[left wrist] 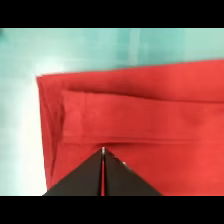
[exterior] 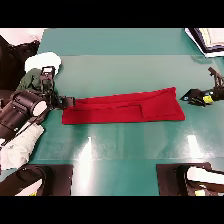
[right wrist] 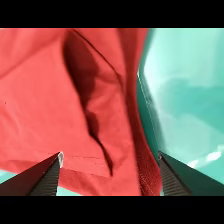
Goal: Fold the shirts.
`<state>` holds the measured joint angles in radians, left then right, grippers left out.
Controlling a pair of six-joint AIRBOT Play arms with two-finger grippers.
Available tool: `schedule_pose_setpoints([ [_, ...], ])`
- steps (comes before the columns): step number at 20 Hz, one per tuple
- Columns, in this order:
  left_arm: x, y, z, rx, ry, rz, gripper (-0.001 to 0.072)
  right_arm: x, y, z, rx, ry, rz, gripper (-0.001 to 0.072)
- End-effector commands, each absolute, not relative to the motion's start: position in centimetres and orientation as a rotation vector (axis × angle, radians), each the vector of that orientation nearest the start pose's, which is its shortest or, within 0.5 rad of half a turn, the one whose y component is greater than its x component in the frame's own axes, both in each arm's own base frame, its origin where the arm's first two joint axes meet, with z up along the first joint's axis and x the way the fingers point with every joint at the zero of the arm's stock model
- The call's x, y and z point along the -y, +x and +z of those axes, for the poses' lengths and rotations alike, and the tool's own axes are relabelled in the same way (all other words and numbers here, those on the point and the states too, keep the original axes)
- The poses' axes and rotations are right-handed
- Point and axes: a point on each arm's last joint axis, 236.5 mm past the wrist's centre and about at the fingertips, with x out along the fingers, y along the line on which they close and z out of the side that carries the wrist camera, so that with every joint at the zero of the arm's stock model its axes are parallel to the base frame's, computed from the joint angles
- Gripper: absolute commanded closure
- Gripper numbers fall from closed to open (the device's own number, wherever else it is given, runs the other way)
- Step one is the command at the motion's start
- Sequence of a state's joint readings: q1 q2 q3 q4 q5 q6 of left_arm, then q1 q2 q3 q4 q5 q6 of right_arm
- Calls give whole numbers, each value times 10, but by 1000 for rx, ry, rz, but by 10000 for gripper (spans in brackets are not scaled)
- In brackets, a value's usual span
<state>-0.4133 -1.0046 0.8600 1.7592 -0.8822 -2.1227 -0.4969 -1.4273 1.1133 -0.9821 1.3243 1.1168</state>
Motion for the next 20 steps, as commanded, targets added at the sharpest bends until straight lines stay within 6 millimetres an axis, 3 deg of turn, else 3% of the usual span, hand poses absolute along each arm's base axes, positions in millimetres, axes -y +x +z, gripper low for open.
schedule_pose_setpoints([
  [1, 122, 342, 24, -1025, -145, -49, 671, 36, 351, -44, -1355, 685, 408, 25],
  [6, 119, 327, 16, -1096, -146, -29, 672, 27, 361, -78, -1382, 662, 425, 25],
  [11, 118, 323, 13, -1119, -146, -22, 672, 13, 363, -92, -1408, 645, 464, 34],
  [12, 119, 322, 13, -1121, -153, -25, 671, 7, 362, -94, -1420, 640, 477, 64],
  [15, 126, 320, 13, -1129, -165, -54, 673, -10, 363, -97, -1426, 581, 536, 331],
  [17, 138, 328, 19, -1090, -178, -114, 679, -16, 365, -95, -1417, 535, 576, 598],
  [18, 148, 334, 25, -1055, -211, -147, 680, -18, 367, -91, -1412, 521, 596, 695],
  [20, 168, 343, 36, -1003, -300, -204, 680, -18, 372, -76, -1397, 502, 622, 696],
])
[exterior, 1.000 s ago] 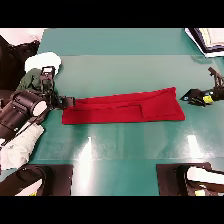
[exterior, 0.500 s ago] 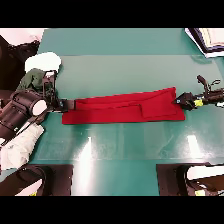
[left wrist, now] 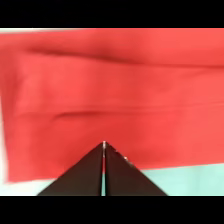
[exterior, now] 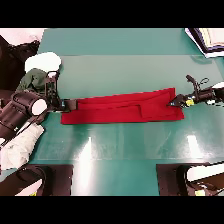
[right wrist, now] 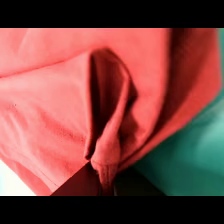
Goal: Fold the shirts.
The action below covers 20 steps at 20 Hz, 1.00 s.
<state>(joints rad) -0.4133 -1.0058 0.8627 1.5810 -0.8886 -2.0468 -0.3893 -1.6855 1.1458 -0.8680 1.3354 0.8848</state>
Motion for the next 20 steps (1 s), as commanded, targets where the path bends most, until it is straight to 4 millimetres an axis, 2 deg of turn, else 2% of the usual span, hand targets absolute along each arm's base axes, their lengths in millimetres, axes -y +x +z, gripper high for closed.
schedule_pose_setpoints([
  [1, 177, 346, 39, -990, -318, -224, 681, -17, 375, -66, -1380, 486, 629, 697],
  [3, 198, 351, 36, -996, -262, -279, 681, -19, 383, -38, -1319, 452, 637, 698],
  [5, 232, 358, 28, -1013, -223, -337, 681, -39, 385, 2, -1239, 467, 702, 698],
  [9, 323, 370, -8, -1079, -147, -493, 681, -97, 382, 81, -1083, 463, 817, 698],
  [11, 367, 371, -25, -1115, -112, -577, 681, -128, 372, 110, -1035, 434, 864, 699],
  [12, 380, 372, -34, -1134, -104, -593, 681, -141, 368, 121, -1023, 425, 868, 698],
  [13, 389, 374, -41, -1152, -99, -598, 681, -153, 364, 131, -1009, 417, 874, 698],
  [15, 393, 376, -50, -1177, -93, -597, 681, -174, 357, 145, -979, 397, 890, 699],
  [18, 389, 378, -51, -1164, -51, -601, 680, -197, 343, 154, -998, 407, 918, 699],
  [20, 377, 379, -53, -1178, 13, -584, 681, -208, 339, 158, -1001, 393, 936, 699],
])
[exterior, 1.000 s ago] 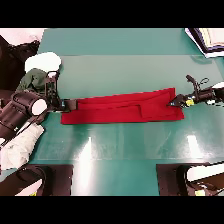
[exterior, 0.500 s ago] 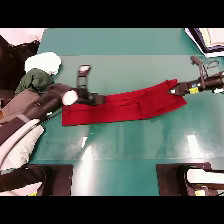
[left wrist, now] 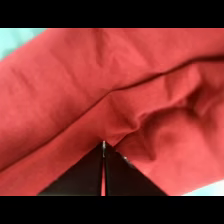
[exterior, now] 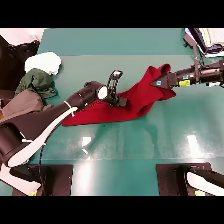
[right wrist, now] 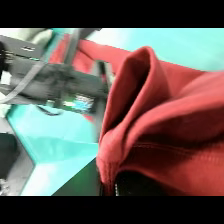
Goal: Fold the shirts.
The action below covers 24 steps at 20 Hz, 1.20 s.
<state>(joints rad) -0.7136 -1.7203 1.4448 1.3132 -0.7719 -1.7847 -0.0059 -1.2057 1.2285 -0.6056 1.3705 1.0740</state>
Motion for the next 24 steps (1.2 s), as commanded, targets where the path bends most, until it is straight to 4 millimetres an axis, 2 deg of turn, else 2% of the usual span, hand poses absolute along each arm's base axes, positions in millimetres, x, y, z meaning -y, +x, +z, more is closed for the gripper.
schedule_pose_setpoints([
  [1, 368, 382, -51, -1195, 36, -568, 681, -214, 340, 166, -986, 382, 949, 699],
  [3, 345, 394, -38, -1221, 70, -524, 681, -228, 345, 183, -958, 358, 982, 699],
  [5, 316, 415, -14, -1208, 90, -468, 680, -248, 347, 196, -945, 327, 1032, 699],
  [8, 260, 448, 51, -1064, 92, -371, 680, -284, 345, 199, -963, 282, 1121, 699],
  [11, 183, 457, 123, -944, 121, -239, 680, -331, 339, 195, -979, 238, 1216, 699],
  [13, 136, 450, 164, -882, 139, -166, 680, -364, 334, 191, -982, 207, 1277, 699],
  [15, 94, 435, 200, -837, 129, -101, 679, -398, 328, 183, -984, 184, 1328, 699],
  [18, 52, 411, 237, -786, 92, -20, 680, -441, 323, 161, -993, 174, 1364, 698],
  [21, 35, 393, 251, -777, 115, 3, 679, -472, 323, 126, -1027, 188, 1353, 697],
  [24, 31, 383, 244, -826, 135, 9, 680, -491, 323, 94, -1062, 198, 1336, 697],
])
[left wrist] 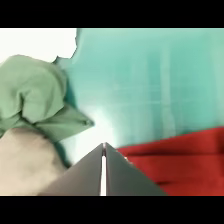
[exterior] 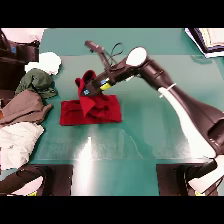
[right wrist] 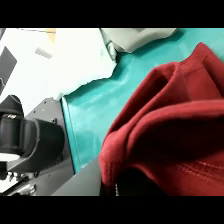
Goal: Fold the shirts.
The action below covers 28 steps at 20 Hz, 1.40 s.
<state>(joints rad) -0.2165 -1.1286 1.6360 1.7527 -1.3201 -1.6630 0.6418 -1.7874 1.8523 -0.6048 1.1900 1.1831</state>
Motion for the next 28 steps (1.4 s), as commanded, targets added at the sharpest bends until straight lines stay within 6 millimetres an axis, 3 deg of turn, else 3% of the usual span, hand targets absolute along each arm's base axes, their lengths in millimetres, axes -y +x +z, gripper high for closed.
schedule_pose_setpoints([
  [1, 31, 381, 242, -836, 135, 10, 679, -497, 322, 85, -1072, 199, 1333, 696],
  [4, 31, 381, 242, -838, 134, 9, 679, -515, 322, 67, -1066, 217, 1312, 692],
  [5, 31, 380, 241, -844, 133, 7, 679, -524, 322, 63, -1054, 227, 1306, 571],
  [6, 31, 379, 240, -848, 132, 7, 679, -535, 319, 60, -1036, 232, 1299, 240],
  [7, 32, 379, 240, -850, 131, 5, 679, -546, 313, 58, -1021, 231, 1301, 71],
  [10, 32, 379, 240, -851, 131, 5, 679, -567, 297, 71, -892, 156, 1358, 65],
  [13, 31, 375, 237, -871, 144, 2, 679, -556, 307, 102, -799, 115, 1351, 84],
  [16, 29, 369, 232, -905, 159, 0, 679, -497, 327, 104, -886, -13, 1288, 99],
  [19, 33, 366, 229, -921, 149, -13, 679, -409, 349, 77, -1101, -110, 1164, 128],
  [24, 43, 366, 229, -918, 126, -50, 679, -286, 372, 8, -1372, 162, 840, 128],
  [26, 50, 368, 231, -905, 109, -76, 679, -266, 367, -19, -1427, 320, 771, 121],
  [28, 57, 371, 233, -890, 92, -101, 679, -261, 362, -40, -1461, 448, 728, 48],
])
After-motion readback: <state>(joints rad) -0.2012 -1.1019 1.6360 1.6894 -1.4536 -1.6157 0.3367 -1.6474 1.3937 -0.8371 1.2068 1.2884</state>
